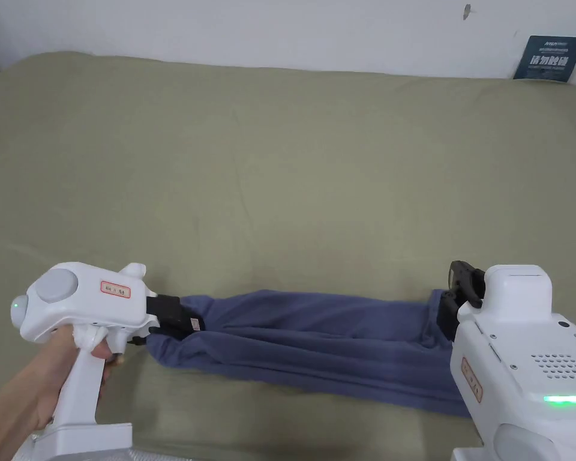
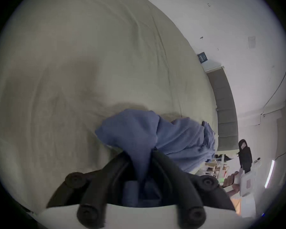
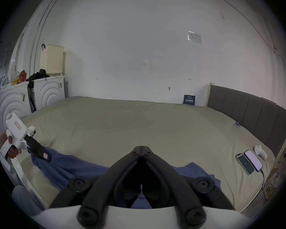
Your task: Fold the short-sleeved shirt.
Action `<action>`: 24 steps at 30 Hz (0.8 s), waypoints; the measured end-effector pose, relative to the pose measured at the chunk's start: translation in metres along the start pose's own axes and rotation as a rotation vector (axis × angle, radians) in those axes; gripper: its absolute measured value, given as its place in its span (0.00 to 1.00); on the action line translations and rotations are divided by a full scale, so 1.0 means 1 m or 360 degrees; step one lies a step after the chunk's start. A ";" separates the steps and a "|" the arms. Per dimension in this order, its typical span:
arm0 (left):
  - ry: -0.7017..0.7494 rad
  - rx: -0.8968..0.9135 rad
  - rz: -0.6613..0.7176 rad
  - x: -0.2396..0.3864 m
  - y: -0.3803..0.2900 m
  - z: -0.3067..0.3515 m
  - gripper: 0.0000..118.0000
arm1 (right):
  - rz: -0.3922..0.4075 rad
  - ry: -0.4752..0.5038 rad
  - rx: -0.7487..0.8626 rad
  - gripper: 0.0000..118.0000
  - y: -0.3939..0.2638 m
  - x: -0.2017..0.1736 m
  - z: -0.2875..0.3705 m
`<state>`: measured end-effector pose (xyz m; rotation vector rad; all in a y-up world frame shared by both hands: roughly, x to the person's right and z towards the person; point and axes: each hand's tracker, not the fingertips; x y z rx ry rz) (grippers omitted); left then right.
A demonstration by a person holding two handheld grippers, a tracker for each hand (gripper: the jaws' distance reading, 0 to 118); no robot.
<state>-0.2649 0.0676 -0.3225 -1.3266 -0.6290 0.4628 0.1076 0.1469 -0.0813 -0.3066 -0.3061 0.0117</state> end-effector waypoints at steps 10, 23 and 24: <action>0.0041 0.0201 0.0072 -0.019 -0.012 0.064 0.08 | -0.0017 0.0013 0.0042 0.00 0.008 0.001 0.003; 0.0228 0.0360 -0.0143 0.036 -0.022 0.114 0.08 | -0.0002 0.0007 0.0094 0.00 0.009 -0.015 0.000; 0.0228 0.0361 -0.0185 0.051 -0.022 0.110 0.08 | -0.0009 0.0000 0.0094 0.00 0.010 -0.016 0.000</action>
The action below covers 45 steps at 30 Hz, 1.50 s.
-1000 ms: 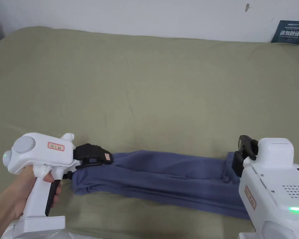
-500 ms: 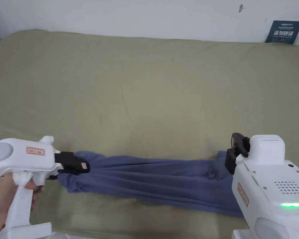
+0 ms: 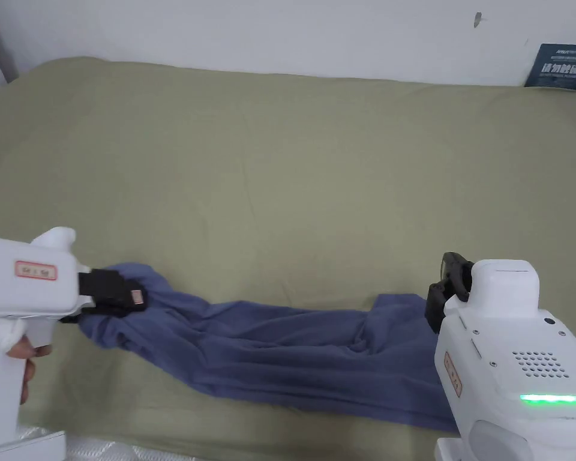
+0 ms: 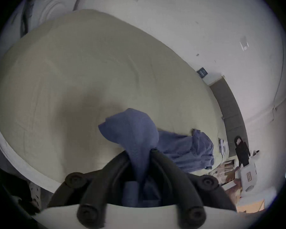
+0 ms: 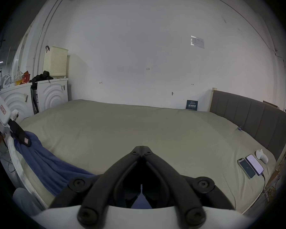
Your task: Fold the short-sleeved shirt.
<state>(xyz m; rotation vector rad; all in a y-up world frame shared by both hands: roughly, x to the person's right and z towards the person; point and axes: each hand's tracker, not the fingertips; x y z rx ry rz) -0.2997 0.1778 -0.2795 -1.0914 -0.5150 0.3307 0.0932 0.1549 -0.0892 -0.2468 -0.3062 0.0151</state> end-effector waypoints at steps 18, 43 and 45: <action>0.0006 -0.0355 -0.0577 0.179 -0.059 -0.177 0.98 | -0.0013 -0.0046 -0.0081 0.00 -0.010 0.018 0.004; -0.0458 -0.0490 -0.0131 0.146 -0.093 -0.228 0.02 | -0.0005 -0.0039 -0.0136 0.00 -0.021 0.029 -0.004; -0.0514 -0.0462 -0.0070 0.140 -0.091 -0.226 0.02 | 0.0010 -0.0042 -0.0146 0.00 -0.021 0.031 -0.002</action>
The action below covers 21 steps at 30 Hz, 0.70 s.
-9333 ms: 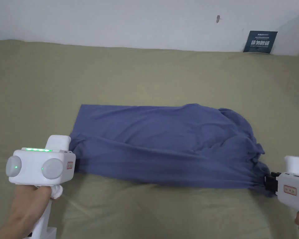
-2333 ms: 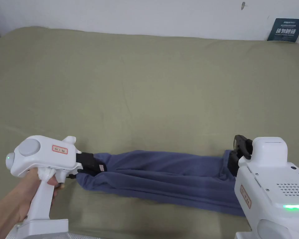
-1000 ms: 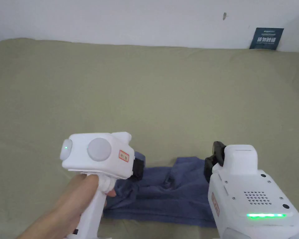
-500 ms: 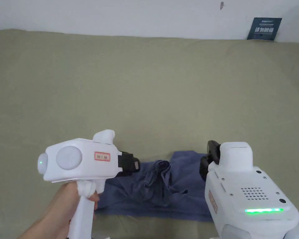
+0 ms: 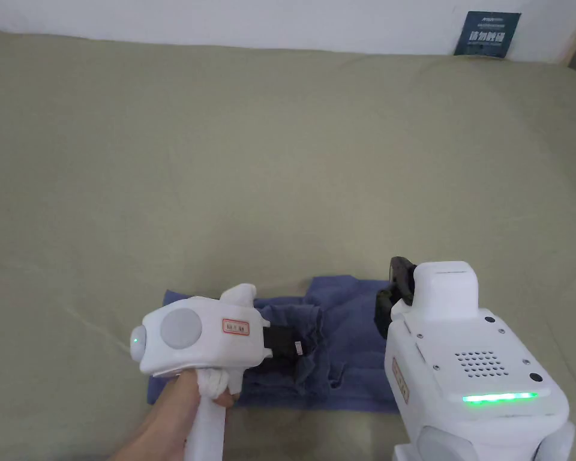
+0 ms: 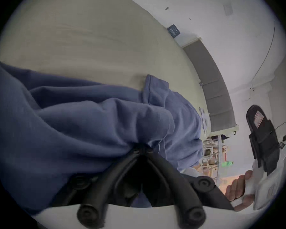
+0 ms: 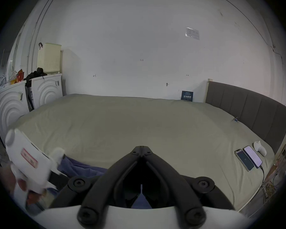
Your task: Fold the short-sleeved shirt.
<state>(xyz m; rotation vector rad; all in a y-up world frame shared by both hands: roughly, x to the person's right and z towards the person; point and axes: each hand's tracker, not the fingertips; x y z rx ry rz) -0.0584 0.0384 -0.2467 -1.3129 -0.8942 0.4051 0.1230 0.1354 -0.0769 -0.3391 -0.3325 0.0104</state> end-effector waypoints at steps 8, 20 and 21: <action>-0.0035 0.0150 -0.0086 -0.003 0.011 0.097 0.02 | -0.0016 0.0006 0.0012 0.00 0.002 -0.002 -0.002; 0.0155 0.0156 0.0035 -0.068 0.018 0.163 0.02 | -0.0023 0.0021 -0.0005 0.00 0.000 -0.011 -0.003; 0.0156 0.0155 0.0041 -0.070 0.019 0.161 0.03 | -0.0020 0.0021 -0.0006 0.00 0.000 -0.012 -0.003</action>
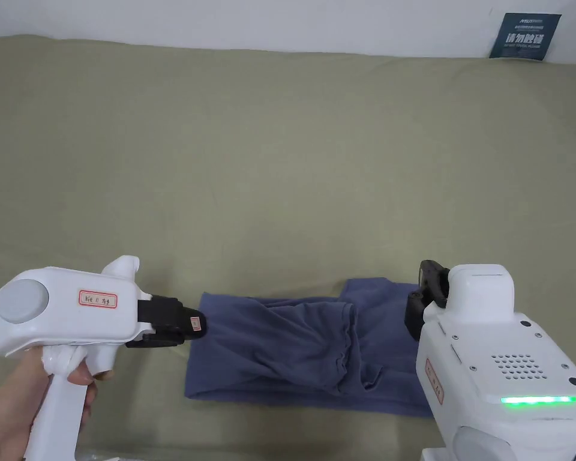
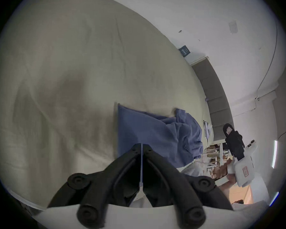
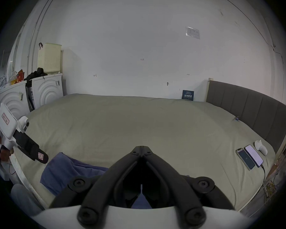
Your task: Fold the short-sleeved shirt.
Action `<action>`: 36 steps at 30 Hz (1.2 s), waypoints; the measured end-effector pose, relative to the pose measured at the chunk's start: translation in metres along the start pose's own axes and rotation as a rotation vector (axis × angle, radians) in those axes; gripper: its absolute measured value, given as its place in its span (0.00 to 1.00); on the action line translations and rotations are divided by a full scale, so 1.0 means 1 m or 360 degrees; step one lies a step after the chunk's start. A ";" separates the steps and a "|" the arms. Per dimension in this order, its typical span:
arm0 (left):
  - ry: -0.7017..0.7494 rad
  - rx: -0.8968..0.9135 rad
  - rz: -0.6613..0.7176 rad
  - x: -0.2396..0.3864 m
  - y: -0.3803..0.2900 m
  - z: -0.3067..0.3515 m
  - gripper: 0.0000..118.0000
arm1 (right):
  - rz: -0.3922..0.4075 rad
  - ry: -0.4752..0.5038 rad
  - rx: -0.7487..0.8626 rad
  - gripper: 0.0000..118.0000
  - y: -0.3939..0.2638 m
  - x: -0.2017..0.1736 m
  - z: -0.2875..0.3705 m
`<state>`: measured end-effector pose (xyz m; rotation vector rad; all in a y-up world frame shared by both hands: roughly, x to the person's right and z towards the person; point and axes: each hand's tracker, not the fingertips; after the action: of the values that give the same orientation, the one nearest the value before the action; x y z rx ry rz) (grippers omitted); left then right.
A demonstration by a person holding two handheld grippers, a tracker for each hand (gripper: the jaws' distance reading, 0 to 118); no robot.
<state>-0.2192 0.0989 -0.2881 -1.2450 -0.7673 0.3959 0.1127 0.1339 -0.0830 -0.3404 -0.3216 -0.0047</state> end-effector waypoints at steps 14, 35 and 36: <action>-0.0294 -0.0092 0.0202 -0.035 0.005 -0.029 0.98 | 0.0038 -0.0022 -0.0019 0.00 0.001 0.002 0.000; -0.0138 0.0018 0.0238 -0.037 -0.009 0.012 0.11 | 0.0062 -0.0010 0.0041 0.00 0.016 0.004 0.007; -0.0123 0.0032 0.0248 -0.042 -0.009 0.026 0.11 | 0.0063 -0.0008 0.0046 0.00 0.018 0.004 0.007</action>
<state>-0.2684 0.0869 -0.2892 -1.2804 -0.7320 0.5803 0.1158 0.1532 -0.0816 -0.3182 -0.3196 0.0394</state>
